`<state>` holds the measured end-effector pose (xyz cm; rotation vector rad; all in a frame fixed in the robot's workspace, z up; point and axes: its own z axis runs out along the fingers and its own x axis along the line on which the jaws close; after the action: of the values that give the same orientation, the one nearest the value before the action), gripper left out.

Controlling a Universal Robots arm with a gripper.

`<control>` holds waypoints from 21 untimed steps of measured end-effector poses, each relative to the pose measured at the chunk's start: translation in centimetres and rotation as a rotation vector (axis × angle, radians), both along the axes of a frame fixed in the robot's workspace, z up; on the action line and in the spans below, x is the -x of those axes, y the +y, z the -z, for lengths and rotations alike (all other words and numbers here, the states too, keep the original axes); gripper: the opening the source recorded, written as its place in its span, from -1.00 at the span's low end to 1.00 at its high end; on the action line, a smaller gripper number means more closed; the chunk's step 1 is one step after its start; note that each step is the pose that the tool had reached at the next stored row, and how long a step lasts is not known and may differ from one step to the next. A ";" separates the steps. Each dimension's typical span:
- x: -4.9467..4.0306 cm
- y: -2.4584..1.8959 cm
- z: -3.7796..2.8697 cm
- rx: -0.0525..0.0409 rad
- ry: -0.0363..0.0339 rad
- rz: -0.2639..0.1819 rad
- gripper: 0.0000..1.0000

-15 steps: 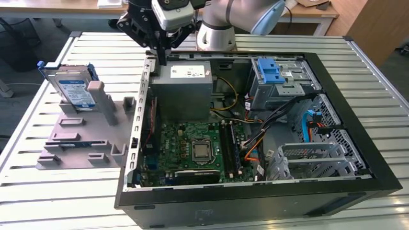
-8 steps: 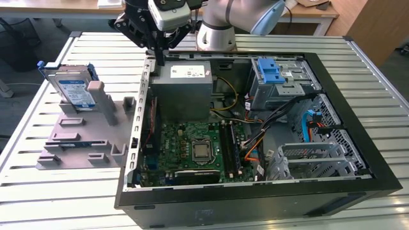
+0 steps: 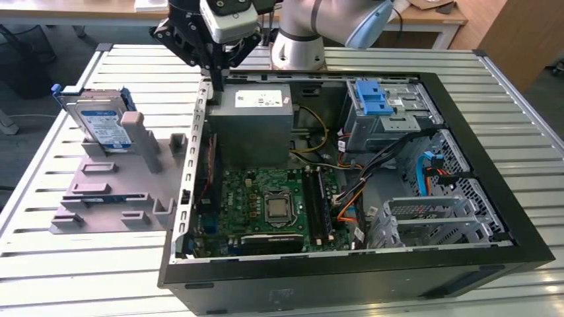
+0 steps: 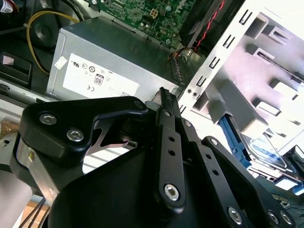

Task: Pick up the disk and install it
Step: 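Reach for the disk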

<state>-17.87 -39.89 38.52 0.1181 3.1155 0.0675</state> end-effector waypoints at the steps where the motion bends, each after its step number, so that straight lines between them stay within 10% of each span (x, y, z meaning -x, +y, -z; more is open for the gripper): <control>1: 0.04 0.00 0.01 0.0000 0.0001 0.000 -0.79; 21: 0.72 0.00 0.25 0.0000 0.0070 0.000 -0.79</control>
<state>-18.59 -39.90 38.27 0.1187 3.1225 0.0672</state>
